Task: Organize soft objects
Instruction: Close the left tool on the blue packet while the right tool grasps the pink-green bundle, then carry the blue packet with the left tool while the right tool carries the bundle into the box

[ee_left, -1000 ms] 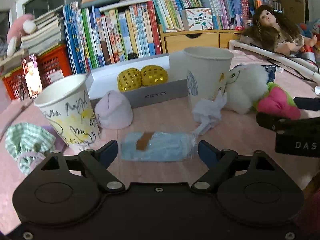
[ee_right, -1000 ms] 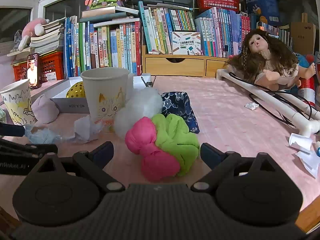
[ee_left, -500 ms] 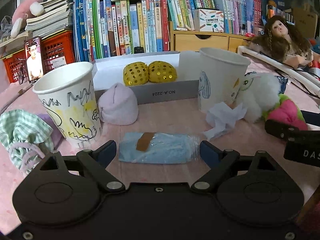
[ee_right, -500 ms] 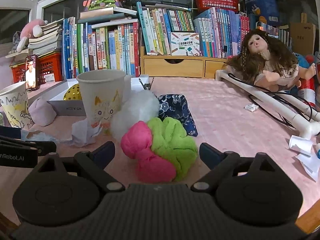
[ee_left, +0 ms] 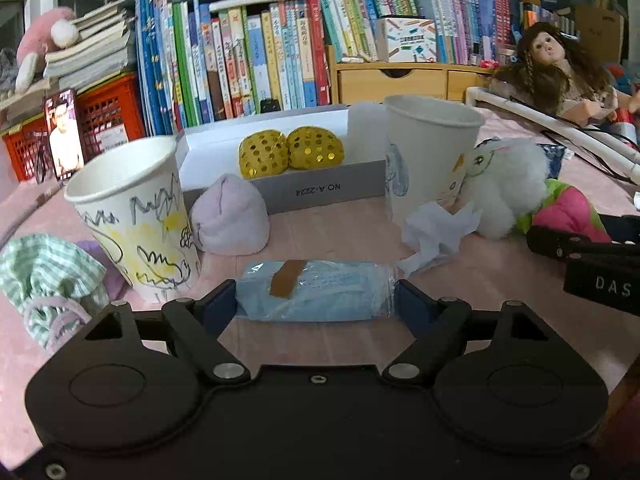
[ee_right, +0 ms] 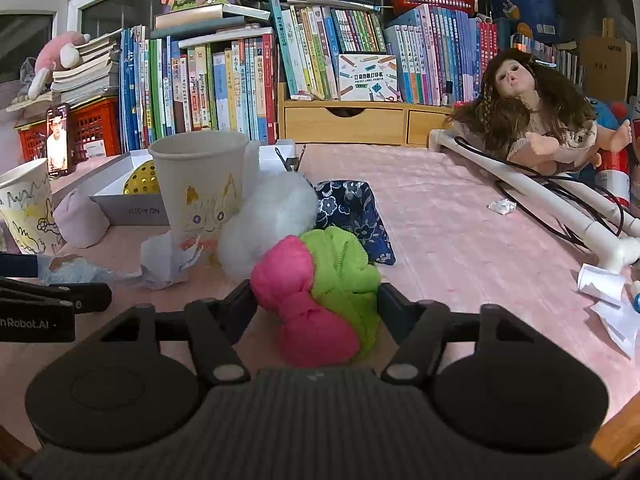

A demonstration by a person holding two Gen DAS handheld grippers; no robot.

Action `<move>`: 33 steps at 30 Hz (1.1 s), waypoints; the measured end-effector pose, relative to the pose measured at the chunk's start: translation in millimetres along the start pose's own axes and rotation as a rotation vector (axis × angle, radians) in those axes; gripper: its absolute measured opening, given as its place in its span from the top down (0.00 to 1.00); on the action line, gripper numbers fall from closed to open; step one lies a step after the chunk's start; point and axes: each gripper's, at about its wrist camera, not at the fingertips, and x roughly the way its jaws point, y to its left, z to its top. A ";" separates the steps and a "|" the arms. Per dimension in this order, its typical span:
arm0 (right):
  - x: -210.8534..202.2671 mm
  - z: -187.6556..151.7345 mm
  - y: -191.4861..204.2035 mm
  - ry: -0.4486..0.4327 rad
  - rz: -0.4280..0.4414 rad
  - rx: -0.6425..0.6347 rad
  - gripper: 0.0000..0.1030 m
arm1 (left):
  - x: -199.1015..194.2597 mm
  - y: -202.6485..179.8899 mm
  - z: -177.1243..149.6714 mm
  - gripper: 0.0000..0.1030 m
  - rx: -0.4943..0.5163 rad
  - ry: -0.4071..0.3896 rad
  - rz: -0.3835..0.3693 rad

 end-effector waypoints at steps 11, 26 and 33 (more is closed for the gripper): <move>-20.7 10.9 3.2 -0.042 -0.006 0.003 0.43 | -26.4 3.0 17.3 0.20 -0.007 -0.058 -0.007; -46.1 39.0 5.8 -0.137 0.012 -0.005 0.43 | -46.1 21.5 51.7 0.20 -0.046 -0.102 -0.023; -47.0 60.5 7.0 -0.156 0.049 -0.003 0.43 | -48.7 33.9 74.6 0.21 -0.039 -0.125 -0.012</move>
